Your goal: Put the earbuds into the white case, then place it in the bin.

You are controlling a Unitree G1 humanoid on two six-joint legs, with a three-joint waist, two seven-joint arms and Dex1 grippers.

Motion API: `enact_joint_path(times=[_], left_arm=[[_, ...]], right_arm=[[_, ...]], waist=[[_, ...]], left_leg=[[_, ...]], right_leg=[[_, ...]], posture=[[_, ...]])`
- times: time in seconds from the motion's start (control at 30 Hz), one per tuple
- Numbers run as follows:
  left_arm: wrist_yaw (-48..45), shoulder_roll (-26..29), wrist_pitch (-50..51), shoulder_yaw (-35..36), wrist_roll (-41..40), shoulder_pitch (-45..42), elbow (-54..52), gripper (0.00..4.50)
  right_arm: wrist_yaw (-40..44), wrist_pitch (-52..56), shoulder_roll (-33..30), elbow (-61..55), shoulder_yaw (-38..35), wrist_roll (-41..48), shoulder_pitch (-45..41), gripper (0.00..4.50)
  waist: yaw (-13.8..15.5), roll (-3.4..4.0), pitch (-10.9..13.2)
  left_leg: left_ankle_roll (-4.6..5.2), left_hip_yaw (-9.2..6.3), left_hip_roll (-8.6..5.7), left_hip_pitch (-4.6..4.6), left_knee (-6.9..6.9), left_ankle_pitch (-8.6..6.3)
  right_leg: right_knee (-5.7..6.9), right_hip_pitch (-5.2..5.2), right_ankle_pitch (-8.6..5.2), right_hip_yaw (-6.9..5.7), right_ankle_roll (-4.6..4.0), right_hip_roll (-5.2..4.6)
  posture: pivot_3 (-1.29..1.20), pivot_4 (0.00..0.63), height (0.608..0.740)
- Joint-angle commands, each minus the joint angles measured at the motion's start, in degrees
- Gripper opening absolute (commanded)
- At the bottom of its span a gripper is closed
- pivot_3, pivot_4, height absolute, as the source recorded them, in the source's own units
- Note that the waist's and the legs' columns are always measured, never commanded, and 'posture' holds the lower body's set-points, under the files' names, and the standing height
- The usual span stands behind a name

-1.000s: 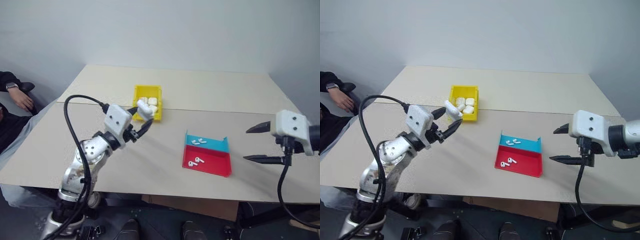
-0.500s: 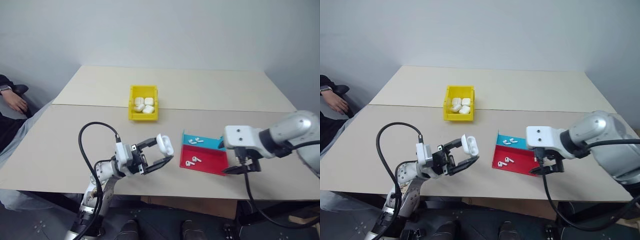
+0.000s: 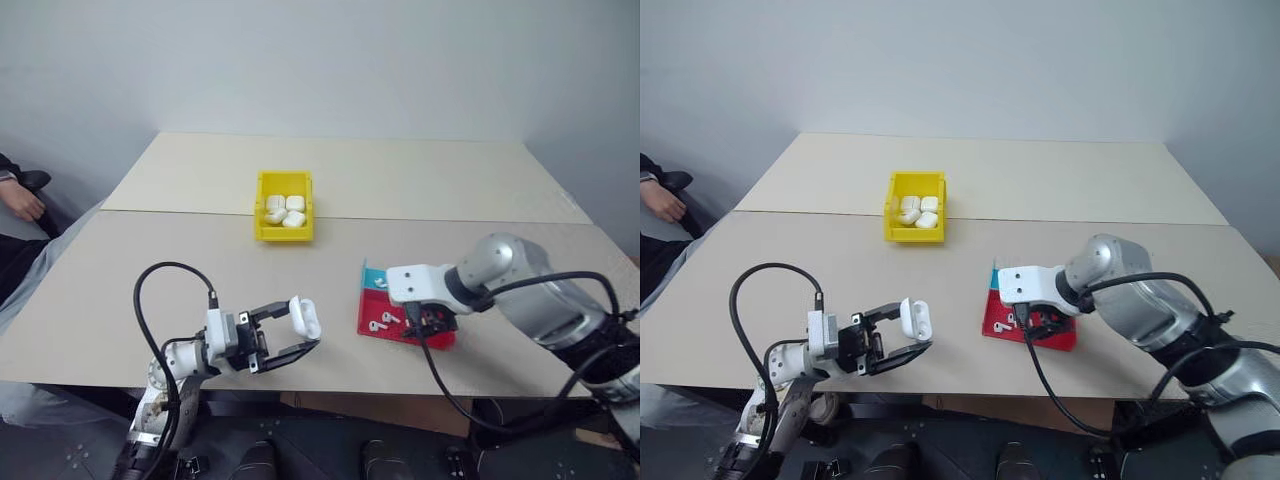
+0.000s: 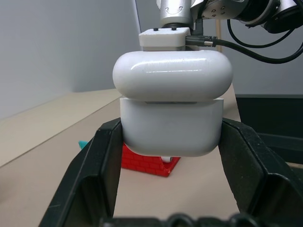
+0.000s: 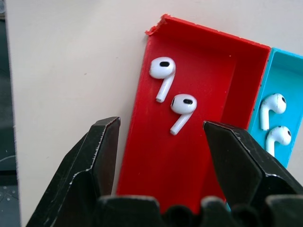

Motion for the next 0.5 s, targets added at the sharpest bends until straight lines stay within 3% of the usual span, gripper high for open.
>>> enact_joint_path(times=[0.03,0.07,0.5], left_arm=[[1.4,0.1,-2.0,1.0,0.6,0.8,-3.2,2.75],[2.0,0.2,-1.7,1.0,0.9,1.0,-3.6,2.75],[5.9,1.1,0.7,0.6,2.3,1.8,-6.2,2.75]], right_arm=[[0.6,-1.0,1.2,1.5,0.0,-2.3,-2.3,2.42],[0.8,-0.6,2.0,1.6,-0.2,-2.1,-2.5,2.16],[1.9,3.7,8.0,2.2,0.7,-2.4,-2.9,2.16]], waist=[[0.1,0.0,0.0],[0.2,0.0,0.0],[0.1,0.01,0.0]], left_leg=[[0.0,0.0,0.0,0.0,-0.01,0.0],[0.0,0.0,0.0,0.0,-0.02,0.0],[0.0,0.0,0.01,-0.01,-0.09,0.0]], right_leg=[[0.01,0.0,0.0,-0.01,0.0,0.0],[0.02,-0.02,0.0,-0.01,-0.01,0.0],[0.02,-0.05,0.01,-0.02,-0.01,0.01]], posture=[[0.0,0.15,0.74],[0.0,0.15,0.74],[0.0,0.15,0.74]])
